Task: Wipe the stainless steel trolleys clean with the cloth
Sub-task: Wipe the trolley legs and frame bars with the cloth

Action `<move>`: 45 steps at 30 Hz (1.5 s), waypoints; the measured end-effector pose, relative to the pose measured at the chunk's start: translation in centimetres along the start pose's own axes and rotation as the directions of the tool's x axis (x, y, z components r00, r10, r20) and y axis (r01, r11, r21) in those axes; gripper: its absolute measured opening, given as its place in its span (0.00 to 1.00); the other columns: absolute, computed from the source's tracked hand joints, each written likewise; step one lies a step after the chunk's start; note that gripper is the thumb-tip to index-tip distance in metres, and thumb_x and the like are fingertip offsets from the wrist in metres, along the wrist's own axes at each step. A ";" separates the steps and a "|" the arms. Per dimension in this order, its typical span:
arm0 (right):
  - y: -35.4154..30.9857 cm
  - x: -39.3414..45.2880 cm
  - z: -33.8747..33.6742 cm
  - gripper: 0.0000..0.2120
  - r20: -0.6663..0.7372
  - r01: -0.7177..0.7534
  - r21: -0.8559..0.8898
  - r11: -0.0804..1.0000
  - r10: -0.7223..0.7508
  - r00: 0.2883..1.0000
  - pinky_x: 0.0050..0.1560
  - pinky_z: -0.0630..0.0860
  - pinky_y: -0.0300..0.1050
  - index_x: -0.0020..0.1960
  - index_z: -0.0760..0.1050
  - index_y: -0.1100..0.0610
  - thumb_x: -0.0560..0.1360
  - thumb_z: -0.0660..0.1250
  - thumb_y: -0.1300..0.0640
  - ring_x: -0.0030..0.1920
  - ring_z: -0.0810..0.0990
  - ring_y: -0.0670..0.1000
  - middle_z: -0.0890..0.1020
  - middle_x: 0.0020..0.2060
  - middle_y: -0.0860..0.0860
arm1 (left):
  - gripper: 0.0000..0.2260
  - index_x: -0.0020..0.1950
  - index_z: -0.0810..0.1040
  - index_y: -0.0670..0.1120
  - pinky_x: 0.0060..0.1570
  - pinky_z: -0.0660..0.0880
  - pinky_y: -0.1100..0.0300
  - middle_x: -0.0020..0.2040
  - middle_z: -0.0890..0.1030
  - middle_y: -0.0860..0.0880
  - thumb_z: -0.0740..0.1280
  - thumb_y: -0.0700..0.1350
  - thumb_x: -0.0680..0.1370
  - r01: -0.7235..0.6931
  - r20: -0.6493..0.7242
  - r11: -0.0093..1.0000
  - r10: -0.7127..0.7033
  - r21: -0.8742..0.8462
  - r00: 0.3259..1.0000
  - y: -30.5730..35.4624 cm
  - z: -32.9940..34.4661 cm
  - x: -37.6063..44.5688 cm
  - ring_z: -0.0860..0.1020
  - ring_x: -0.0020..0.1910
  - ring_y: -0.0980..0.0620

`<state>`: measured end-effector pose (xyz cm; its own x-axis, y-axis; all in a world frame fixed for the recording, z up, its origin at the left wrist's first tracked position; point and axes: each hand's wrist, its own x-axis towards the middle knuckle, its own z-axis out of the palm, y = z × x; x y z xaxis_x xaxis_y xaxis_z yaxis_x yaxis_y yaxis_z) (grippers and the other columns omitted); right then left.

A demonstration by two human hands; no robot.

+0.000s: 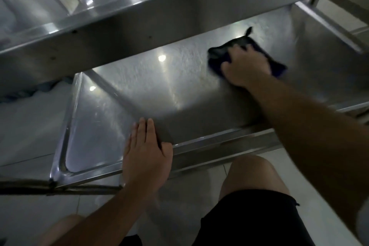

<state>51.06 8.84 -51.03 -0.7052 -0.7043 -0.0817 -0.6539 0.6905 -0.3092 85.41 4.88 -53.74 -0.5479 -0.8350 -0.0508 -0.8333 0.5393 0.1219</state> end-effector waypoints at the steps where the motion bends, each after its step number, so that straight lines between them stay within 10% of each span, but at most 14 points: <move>1: -3.0 -1.2 1.0 0.29 0.018 0.087 -0.015 0.996 -0.087 0.996 0.69 0.69 0.60 0.75 0.68 0.52 0.77 0.55 0.42 0.74 0.68 0.63 0.70 0.76 0.56 | 0.37 0.87 0.52 0.47 0.83 0.47 0.51 0.87 0.53 0.46 0.43 0.60 0.79 -0.001 -0.002 1.000 0.001 -0.007 1.000 0.0 -0.1 -0.1 0.50 0.85 0.48; 9: -3.7 -10.1 3.3 0.34 0.233 0.574 0.001 0.819 -0.558 0.796 0.81 0.49 0.52 0.83 0.54 0.41 0.79 0.47 0.32 0.83 0.49 0.47 0.54 0.83 0.39 | 0.36 0.87 0.51 0.45 0.83 0.45 0.52 0.87 0.51 0.45 0.45 0.58 0.81 -0.026 0.016 1.000 0.026 -0.006 1.000 -0.1 -0.4 -0.2 0.48 0.86 0.47; 15: 10.5 -4.4 -2.5 0.30 0.055 0.046 -0.061 0.997 -0.043 0.998 0.76 0.64 0.61 0.81 0.61 0.46 0.81 0.61 0.41 0.77 0.65 0.63 0.66 0.80 0.57 | 0.36 0.87 0.48 0.46 0.81 0.41 0.54 0.87 0.49 0.46 0.42 0.60 0.81 -0.050 -0.001 0.999 0.050 0.001 0.999 -0.6 -0.2 -0.2 0.46 0.86 0.48; 20: 10.6 3.2 -3.4 0.34 0.023 -0.288 -0.026 0.957 0.289 0.957 0.78 0.57 0.67 0.82 0.56 0.52 0.80 0.52 0.38 0.81 0.55 0.65 0.58 0.82 0.58 | 0.37 0.87 0.45 0.47 0.80 0.38 0.54 0.87 0.47 0.46 0.40 0.61 0.80 -0.040 -0.022 0.999 0.040 -0.003 0.999 -0.4 0.3 0.0 0.43 0.85 0.49; 27: -6.8 0.8 2.3 0.29 0.015 0.148 -0.041 0.988 -0.148 0.989 0.74 0.64 0.58 0.79 0.65 0.55 0.81 0.57 0.44 0.77 0.65 0.62 0.67 0.79 0.56 | 0.35 0.87 0.47 0.46 0.79 0.36 0.55 0.87 0.48 0.45 0.42 0.60 0.82 -0.043 -0.022 0.999 0.044 0.007 0.999 -0.4 0.5 -0.1 0.45 0.86 0.48; 34: -8.3 -8.3 4.6 0.35 0.248 0.536 -0.013 0.844 -0.517 0.819 0.82 0.48 0.52 0.83 0.53 0.41 0.79 0.47 0.32 0.83 0.48 0.48 0.54 0.83 0.39 | 0.36 0.86 0.51 0.42 0.84 0.46 0.48 0.86 0.53 0.42 0.43 0.58 0.80 -0.050 -0.012 0.998 0.050 -0.037 0.999 -0.2 0.0 -0.1 0.49 0.85 0.45; 45: 3.9 -12.4 -0.5 0.34 0.174 -0.002 -0.167 0.986 0.032 0.984 0.81 0.49 0.55 0.84 0.47 0.41 0.81 0.50 0.35 0.84 0.46 0.49 0.48 0.84 0.40 | 0.35 0.86 0.44 0.39 0.84 0.45 0.46 0.86 0.48 0.39 0.47 0.57 0.84 -0.085 0.044 0.994 0.089 -0.072 0.995 -0.3 -0.8 -0.2 0.46 0.85 0.42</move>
<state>57.09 20.37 -50.74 -0.6670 -0.7001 -0.2550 -0.6890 0.7098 -0.1463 85.85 4.79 -53.01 -0.6224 -0.7783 -0.0828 -0.7759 0.5994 0.1968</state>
